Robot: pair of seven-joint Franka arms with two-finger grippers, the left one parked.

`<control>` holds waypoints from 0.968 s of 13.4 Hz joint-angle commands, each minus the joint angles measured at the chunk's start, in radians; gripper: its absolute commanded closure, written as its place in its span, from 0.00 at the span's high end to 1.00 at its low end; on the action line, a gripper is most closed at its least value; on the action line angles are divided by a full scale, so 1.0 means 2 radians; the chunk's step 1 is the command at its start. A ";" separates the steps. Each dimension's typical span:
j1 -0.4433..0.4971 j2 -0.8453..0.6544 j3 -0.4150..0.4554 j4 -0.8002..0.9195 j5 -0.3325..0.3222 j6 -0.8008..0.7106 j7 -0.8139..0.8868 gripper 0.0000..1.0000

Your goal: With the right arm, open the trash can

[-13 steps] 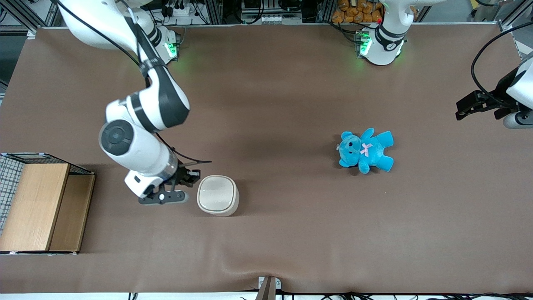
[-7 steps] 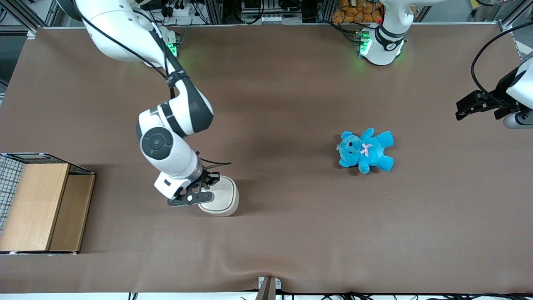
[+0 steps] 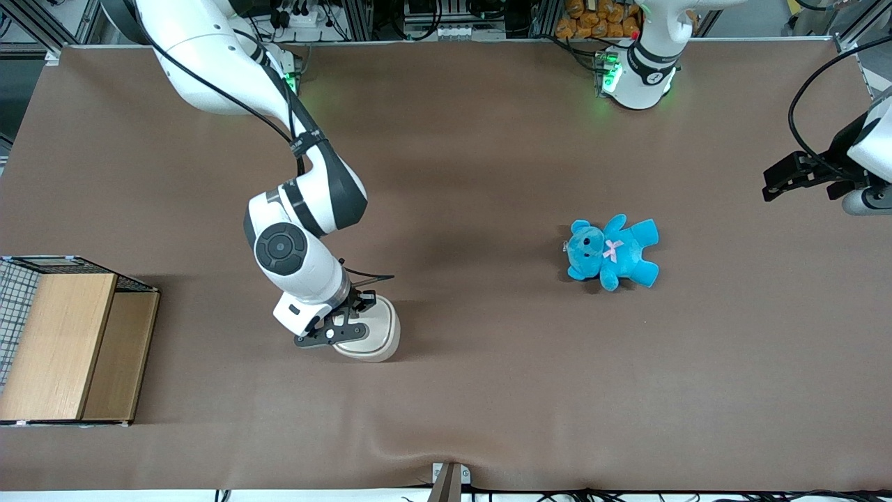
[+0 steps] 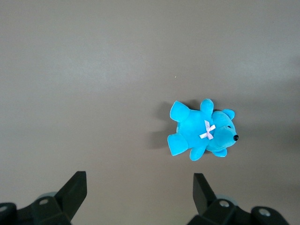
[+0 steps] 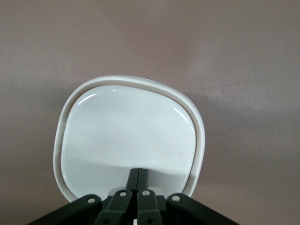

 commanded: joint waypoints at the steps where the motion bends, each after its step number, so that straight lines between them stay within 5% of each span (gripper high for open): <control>1: 0.003 0.017 -0.003 0.008 -0.008 0.007 0.009 0.00; 9: 0.003 -0.056 -0.001 0.013 0.001 -0.058 0.039 0.00; 10: 0.000 -0.069 -0.002 0.013 0.000 -0.065 0.035 0.36; 11: -0.003 -0.082 -0.003 0.012 -0.004 -0.070 0.037 0.99; 13: -0.019 -0.098 -0.005 0.009 0.000 -0.075 0.037 1.00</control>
